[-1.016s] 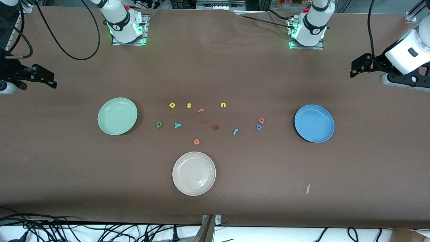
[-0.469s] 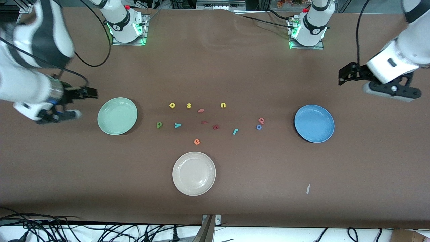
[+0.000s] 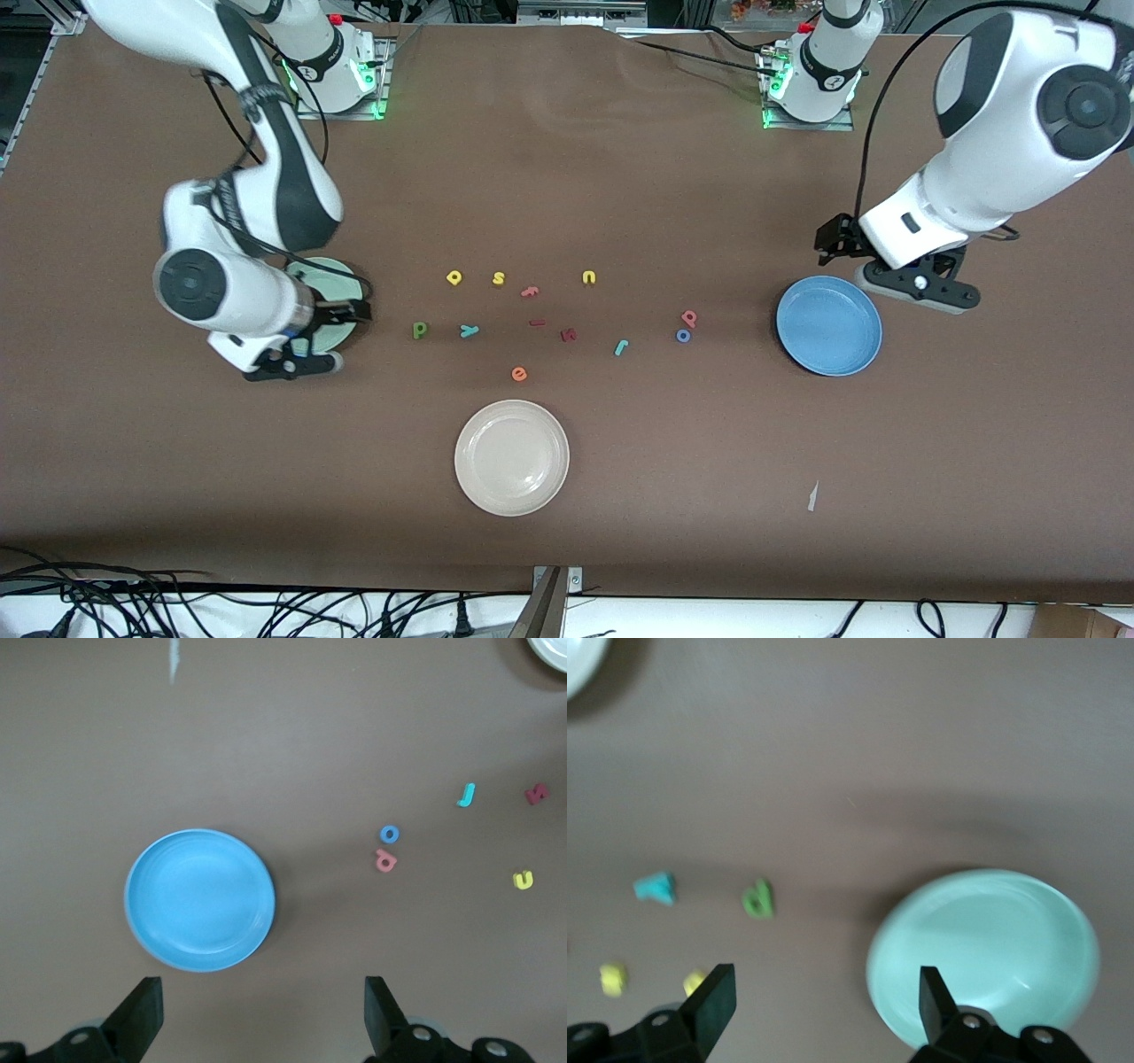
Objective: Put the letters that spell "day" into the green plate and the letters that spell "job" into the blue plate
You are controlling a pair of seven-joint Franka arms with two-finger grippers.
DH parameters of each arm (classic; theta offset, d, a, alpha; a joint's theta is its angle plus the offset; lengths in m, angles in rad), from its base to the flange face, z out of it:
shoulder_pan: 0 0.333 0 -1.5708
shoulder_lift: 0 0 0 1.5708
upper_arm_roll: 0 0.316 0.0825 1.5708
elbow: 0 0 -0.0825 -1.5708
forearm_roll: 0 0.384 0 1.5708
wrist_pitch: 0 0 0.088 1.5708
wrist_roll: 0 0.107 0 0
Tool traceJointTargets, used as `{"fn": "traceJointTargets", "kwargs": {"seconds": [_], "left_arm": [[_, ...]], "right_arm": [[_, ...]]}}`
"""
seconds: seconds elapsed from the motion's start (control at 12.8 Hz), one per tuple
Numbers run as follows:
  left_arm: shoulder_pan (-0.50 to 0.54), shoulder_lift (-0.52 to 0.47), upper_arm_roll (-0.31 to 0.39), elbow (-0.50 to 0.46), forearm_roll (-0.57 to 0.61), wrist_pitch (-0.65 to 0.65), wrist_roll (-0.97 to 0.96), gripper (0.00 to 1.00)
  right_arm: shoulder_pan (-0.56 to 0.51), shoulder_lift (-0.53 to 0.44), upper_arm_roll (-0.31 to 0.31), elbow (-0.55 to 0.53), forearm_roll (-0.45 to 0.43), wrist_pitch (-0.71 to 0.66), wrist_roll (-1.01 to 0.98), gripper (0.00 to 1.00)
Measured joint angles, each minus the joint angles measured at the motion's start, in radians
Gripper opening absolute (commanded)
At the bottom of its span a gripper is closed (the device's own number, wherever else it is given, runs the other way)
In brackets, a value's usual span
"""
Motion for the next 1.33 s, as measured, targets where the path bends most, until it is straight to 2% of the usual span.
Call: {"fn": "traceJointTargets", "kwargs": {"seconds": [0.16, 0.39, 0.63, 0.94, 1.09, 1.33], "left_arm": [[-0.056, 0.049, -0.002, -0.009, -0.001, 0.065, -0.019, 1.0], [-0.132, 0.121, -0.005, -0.011, -0.001, 0.167, -0.034, 1.0], [-0.193, 0.199, -0.006, -0.013, -0.051, 0.295, -0.036, 1.0], [-0.305, 0.309, -0.007, -0.012, -0.058, 0.44, -0.036, 1.0], [-0.366, 0.374, -0.003, -0.01, -0.058, 0.479, -0.037, 1.0], [-0.416, 0.49, 0.047, 0.001, -0.058, 0.602, -0.016, 1.0]], "right_arm": [[0.064, 0.061, 0.0, -0.043, 0.0, 0.159, 0.16, 0.79], [0.09, 0.071, -0.001, -0.189, 0.0, 0.374, 0.24, 0.76], [0.097, 0.061, -0.001, -0.267, 0.0, 0.435, 0.266, 0.76], [0.104, 0.05, -0.001, -0.32, 0.0, 0.472, 0.295, 0.72], [0.105, 0.05, -0.001, -0.337, 0.0, 0.493, 0.3, 0.63], [0.109, 0.049, -0.001, -0.342, 0.0, 0.505, 0.302, 0.52]]}}
